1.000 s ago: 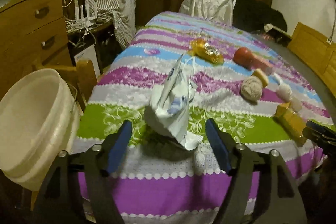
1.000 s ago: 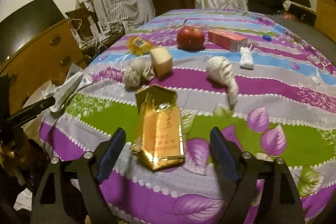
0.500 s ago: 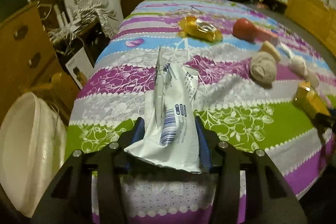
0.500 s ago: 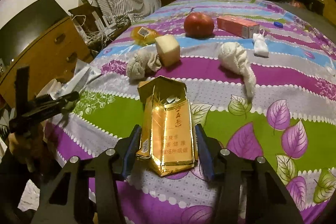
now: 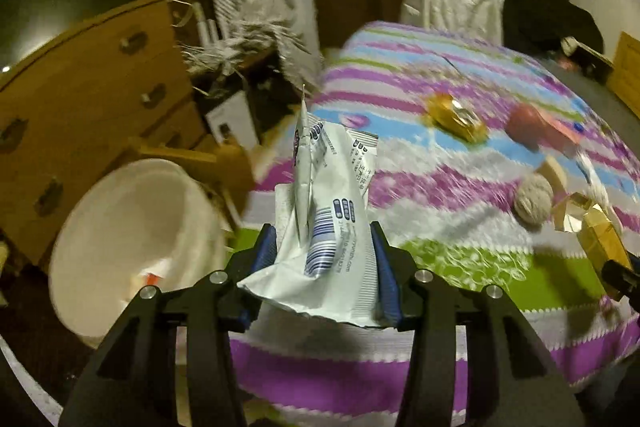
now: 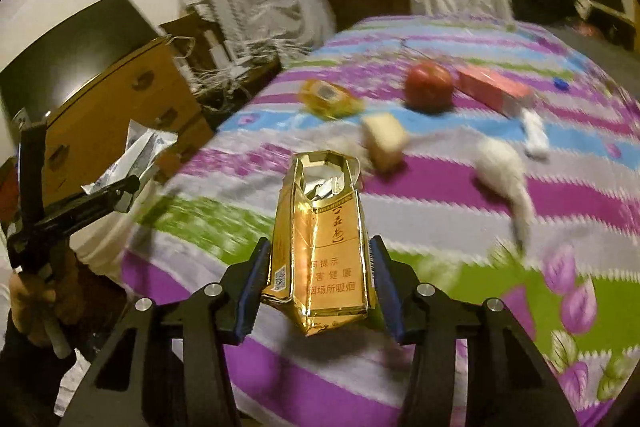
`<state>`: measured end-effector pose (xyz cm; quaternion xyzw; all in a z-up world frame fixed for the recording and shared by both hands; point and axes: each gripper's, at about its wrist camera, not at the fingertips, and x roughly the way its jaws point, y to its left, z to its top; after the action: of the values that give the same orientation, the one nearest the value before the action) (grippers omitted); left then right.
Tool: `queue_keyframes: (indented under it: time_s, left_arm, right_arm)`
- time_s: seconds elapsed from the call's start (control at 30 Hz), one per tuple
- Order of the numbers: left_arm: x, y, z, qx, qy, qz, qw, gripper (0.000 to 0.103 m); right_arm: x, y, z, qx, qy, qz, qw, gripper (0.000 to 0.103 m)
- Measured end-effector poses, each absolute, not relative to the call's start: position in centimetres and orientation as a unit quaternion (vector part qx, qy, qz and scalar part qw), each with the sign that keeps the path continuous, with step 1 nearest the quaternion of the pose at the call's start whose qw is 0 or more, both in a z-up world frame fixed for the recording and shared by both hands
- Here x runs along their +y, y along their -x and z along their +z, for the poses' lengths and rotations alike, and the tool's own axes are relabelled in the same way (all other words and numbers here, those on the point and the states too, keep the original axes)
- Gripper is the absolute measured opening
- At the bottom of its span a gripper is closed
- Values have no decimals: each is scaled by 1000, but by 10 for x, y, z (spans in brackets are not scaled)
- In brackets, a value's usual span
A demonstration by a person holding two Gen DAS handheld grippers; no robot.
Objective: Collect trash
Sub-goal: 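Carry plastic bag and cigarette box with both tools over the bucket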
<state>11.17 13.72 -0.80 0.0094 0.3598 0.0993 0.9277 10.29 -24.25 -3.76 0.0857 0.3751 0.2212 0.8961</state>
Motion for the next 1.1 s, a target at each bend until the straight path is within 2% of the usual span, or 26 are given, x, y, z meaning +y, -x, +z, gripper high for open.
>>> queue_keyframes:
  time_s: [0.57,1.1]
  left_arm:
    - [248,-61,76,283,28,217,934,45]
    - [325,-46,91,267,24,294,917,45]
  right_arm:
    - [-46,-131,83,322,3,362,875,51]
    - [125,-145,149,325,54,431,840,52]
